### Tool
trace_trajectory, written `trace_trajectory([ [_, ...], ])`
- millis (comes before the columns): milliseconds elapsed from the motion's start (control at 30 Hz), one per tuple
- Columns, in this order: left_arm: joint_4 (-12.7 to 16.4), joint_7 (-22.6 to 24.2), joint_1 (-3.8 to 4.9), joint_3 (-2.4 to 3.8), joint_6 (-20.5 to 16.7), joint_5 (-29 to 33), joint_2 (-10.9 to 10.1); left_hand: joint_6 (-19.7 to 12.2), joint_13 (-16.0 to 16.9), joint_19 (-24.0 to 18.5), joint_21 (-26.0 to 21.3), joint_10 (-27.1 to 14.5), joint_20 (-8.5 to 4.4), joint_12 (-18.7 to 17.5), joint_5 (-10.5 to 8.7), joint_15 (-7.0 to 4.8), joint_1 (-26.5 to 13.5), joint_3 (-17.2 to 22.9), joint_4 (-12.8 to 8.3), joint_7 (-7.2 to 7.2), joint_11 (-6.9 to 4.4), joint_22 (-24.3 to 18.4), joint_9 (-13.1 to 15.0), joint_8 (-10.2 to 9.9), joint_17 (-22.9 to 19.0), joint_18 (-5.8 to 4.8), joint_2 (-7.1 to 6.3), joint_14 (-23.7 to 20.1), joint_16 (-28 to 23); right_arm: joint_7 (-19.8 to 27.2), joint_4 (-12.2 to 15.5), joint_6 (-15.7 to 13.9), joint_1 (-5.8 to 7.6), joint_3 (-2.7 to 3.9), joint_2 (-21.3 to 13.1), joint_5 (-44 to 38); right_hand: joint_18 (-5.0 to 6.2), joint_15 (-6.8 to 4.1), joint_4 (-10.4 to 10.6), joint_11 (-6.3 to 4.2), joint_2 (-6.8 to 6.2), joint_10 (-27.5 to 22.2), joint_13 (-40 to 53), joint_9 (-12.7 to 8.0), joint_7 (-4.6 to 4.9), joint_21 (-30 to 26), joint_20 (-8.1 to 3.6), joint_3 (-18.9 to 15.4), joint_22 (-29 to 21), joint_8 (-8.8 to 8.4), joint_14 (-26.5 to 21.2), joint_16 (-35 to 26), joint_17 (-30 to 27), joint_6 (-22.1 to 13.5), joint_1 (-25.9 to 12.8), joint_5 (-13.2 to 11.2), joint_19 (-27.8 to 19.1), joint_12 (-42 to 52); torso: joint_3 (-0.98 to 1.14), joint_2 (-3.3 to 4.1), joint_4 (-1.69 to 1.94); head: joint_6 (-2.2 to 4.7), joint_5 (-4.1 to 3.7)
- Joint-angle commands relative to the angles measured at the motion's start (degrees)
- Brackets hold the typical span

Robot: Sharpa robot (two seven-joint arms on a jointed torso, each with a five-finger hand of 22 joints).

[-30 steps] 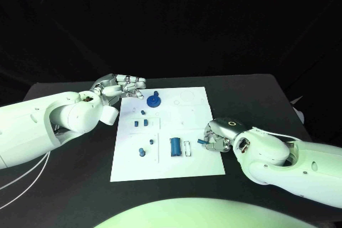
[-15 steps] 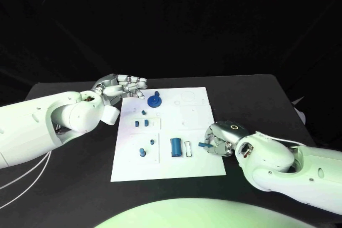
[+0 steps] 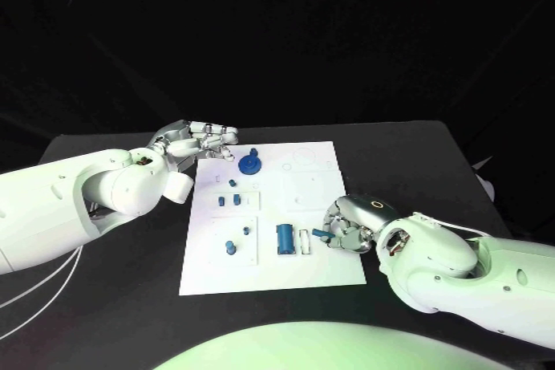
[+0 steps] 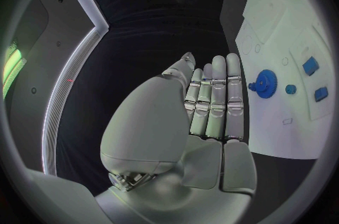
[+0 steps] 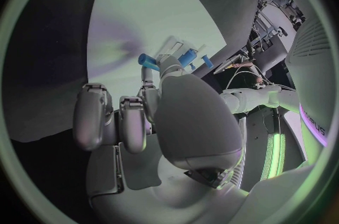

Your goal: Assemble the parts on the task board

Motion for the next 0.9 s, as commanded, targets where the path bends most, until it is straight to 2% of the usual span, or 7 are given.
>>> trace_trajectory([
  [33, 0.1, 0.5, 0.03, 0.04, 0.8, 0.1, 0.2, -0.3, 0.1, 0.2, -0.3, -0.3, 0.02, 0.1, 0.00, -0.06, -0.1, -0.1, -0.1, -0.03, -0.02, -0.1, -0.1, 0.2, -0.1, 0.57, 0.65, -0.3, 0.0, -0.3, 0.0, -1.6, -0.16, 0.01, 0.6, 4.8, -0.53, -0.24, 0.0, -0.38, 0.06, 1.1, -3.1, -0.1, -0.93, 0.5, -0.47, 0.5, 11.2, 0.39, 4.9, 0.4, 10.1, 0.9, -1.6, 0.0, 1.1, 0.4, -0.04, 0.00, 0.02, -0.10, -0.10],
  [133, 0.1, 0.5, 0.03, 0.04, 0.8, 0.1, 0.2, -0.3, 0.1, 0.2, -0.3, -0.3, 0.02, 0.1, 0.00, -0.06, -0.1, -0.1, -0.1, -0.03, -0.02, -0.1, -0.1, 0.2, -0.1, 0.57, 0.65, -0.3, 0.0, -0.1, -0.3, -1.6, -0.30, 0.01, 1.4, 6.5, -0.56, -0.23, 0.1, -0.39, 0.16, 1.3, -2.8, 0.0, -0.98, 0.7, -0.45, 0.9, 11.2, 0.44, 5.0, 0.5, 10.3, 1.0, -3.8, 0.0, 1.1, 0.7, -0.01, 0.01, 0.03, -0.15, -0.10],
  [267, 0.1, 0.4, 0.03, 0.04, 0.8, 0.1, 0.2, -0.3, 0.1, 0.2, -0.3, -0.4, 0.02, 0.1, 0.00, -0.07, 0.0, -0.1, -0.1, -0.04, -0.02, -0.1, -0.1, 0.3, -0.1, 0.57, 0.69, -0.3, 0.0, 0.0, -0.9, -1.5, -0.78, 0.00, 2.6, 7.8, -0.62, -0.24, 0.1, -0.44, 0.56, 2.0, -1.9, 0.0, -1.05, 1.0, -0.44, 1.2, 11.3, 0.54, 5.0, 0.7, 10.6, 1.3, -8.9, 0.0, 1.3, 1.8, -0.01, 0.04, 0.05, -0.15, -0.24],
  [367, 0.1, 0.4, 0.03, 0.04, 0.9, 0.1, 0.2, -0.3, 0.1, 0.2, -0.3, -0.4, 0.02, 0.1, 0.00, -0.07, 0.0, -0.1, -0.1, -0.04, -0.02, -0.1, -0.1, 0.3, -0.1, 0.57, 0.69, -0.3, 0.0, 0.1, -1.1, -1.7, -1.07, 0.00, 3.1, 8.2, -0.65, -0.31, 0.0, -0.53, 0.39, 2.2, -1.5, 0.1, -1.13, 1.3, -0.53, 1.2, 11.3, 0.68, 5.1, 0.8, 10.8, 1.6, -11.0, 2.7, 1.4, 2.2, 0.03, 0.06, 0.04, -0.16, -0.07],
  [533, 0.1, 0.4, 0.03, 0.04, 1.0, 0.1, 0.2, -0.3, 0.1, 0.2, -0.3, -0.4, 0.02, 0.1, 0.00, -0.07, 0.0, -0.1, -0.1, -0.04, -0.02, -0.1, -0.1, 0.3, -0.1, 0.57, 0.69, -0.3, 0.0, 0.1, -1.6, -0.8, -1.24, 0.00, 3.9, 8.7, -0.62, -0.36, 0.0, -0.55, 0.24, 2.3, -1.4, 0.2, -1.15, 1.1, -0.57, 1.1, 11.3, 0.76, 5.1, 0.8, 10.7, 1.6, -11.8, 4.0, 1.3, 2.4, -0.02, -0.01, 0.02, -0.16, -0.15],
  [700, 0.1, 0.3, 0.03, 0.04, 1.3, 0.1, 0.2, -0.4, 0.1, 0.2, -0.3, -0.4, 0.02, 0.2, -0.01, -0.06, -0.1, -0.2, -0.1, -0.02, -0.01, -0.1, -0.1, 0.3, -0.1, 0.57, 0.69, -0.3, 0.0, 0.0, -2.4, 1.5, -1.30, 0.00, 4.5, 8.8, -0.50, -0.27, 0.1, -0.43, 0.30, 2.1, -1.6, 0.2, -1.02, 0.4, -0.54, 0.6, 11.1, 0.72, 5.0, 0.6, 10.4, 1.5, -13.4, 3.7, 1.1, 2.1, -0.02, 0.01, 0.03, -0.19, -0.18],
  [900, 0.1, 0.3, 0.03, 0.04, 1.4, 0.0, 0.1, -0.4, 0.1, 0.2, -0.3, -0.4, 0.02, 0.2, -0.01, -0.06, -0.1, -0.2, -0.1, -0.02, -0.01, -0.1, -0.1, 0.3, -0.1, 0.57, 0.69, -0.3, 0.0, -0.1, -3.1, 2.0, -1.35, 0.00, 4.9, 8.9, -0.48, -0.26, 0.1, -0.42, 0.35, 2.1, -1.6, 0.2, -1.03, 0.3, -0.53, 0.5, 11.1, 0.72, 5.0, 0.6, 10.4, 1.5, -13.6, 3.6, 1.0, 2.1, -0.02, 0.01, 0.04, -0.18, -0.26],
])
